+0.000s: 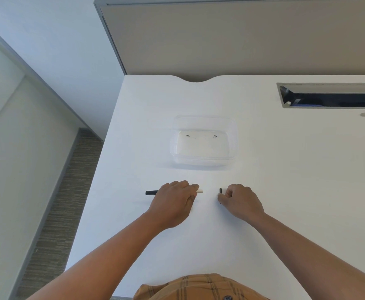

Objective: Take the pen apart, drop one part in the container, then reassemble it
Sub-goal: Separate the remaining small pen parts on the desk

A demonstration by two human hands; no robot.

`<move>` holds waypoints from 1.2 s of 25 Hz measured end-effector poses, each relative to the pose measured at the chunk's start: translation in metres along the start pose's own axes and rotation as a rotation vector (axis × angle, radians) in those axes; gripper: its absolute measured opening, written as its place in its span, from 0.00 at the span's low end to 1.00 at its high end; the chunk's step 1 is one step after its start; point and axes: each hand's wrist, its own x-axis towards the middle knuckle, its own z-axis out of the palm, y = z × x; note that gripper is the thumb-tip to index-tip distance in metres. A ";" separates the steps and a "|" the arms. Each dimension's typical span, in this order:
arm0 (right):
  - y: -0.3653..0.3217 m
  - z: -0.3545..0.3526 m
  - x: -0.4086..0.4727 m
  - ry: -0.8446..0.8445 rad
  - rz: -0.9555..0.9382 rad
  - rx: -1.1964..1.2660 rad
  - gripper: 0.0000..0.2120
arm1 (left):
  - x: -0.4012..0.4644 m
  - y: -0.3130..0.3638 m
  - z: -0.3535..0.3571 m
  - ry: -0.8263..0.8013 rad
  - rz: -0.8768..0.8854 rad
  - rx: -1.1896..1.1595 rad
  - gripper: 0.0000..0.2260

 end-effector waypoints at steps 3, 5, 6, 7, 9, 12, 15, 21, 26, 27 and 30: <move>0.000 0.000 -0.001 -0.005 -0.002 0.014 0.14 | 0.000 0.001 -0.001 -0.018 0.006 0.019 0.20; -0.001 -0.001 -0.004 0.022 -0.002 0.028 0.13 | 0.000 0.001 -0.002 -0.042 0.008 0.049 0.20; -0.001 -0.002 -0.005 0.056 -0.007 0.045 0.13 | 0.000 0.001 -0.002 -0.054 0.006 0.061 0.18; -0.002 -0.003 -0.007 0.095 -0.022 0.074 0.11 | 0.000 0.000 -0.002 -0.063 0.005 0.067 0.18; -0.004 -0.005 -0.009 0.148 -0.122 0.164 0.06 | 0.002 0.000 -0.003 -0.081 0.005 0.082 0.21; -0.011 -0.005 -0.013 0.129 -0.386 0.236 0.06 | 0.006 0.002 -0.007 -0.097 0.001 0.106 0.28; -0.021 -0.003 -0.015 0.071 -0.583 0.161 0.14 | 0.010 0.001 -0.010 -0.110 0.005 0.108 0.32; -0.033 -0.002 -0.015 0.057 -0.654 0.073 0.08 | 0.011 0.004 -0.020 -0.092 0.042 0.081 0.24; -0.031 -0.006 -0.013 -0.057 -0.253 0.515 0.07 | 0.001 0.003 -0.009 0.434 -0.252 -0.164 0.33; -0.030 -0.007 -0.012 -0.112 -0.180 0.616 0.07 | 0.002 0.009 -0.011 0.464 -0.382 -0.417 0.36; -0.030 -0.009 -0.013 -0.225 -0.102 0.745 0.07 | 0.010 0.013 -0.015 0.388 -0.660 -1.100 0.34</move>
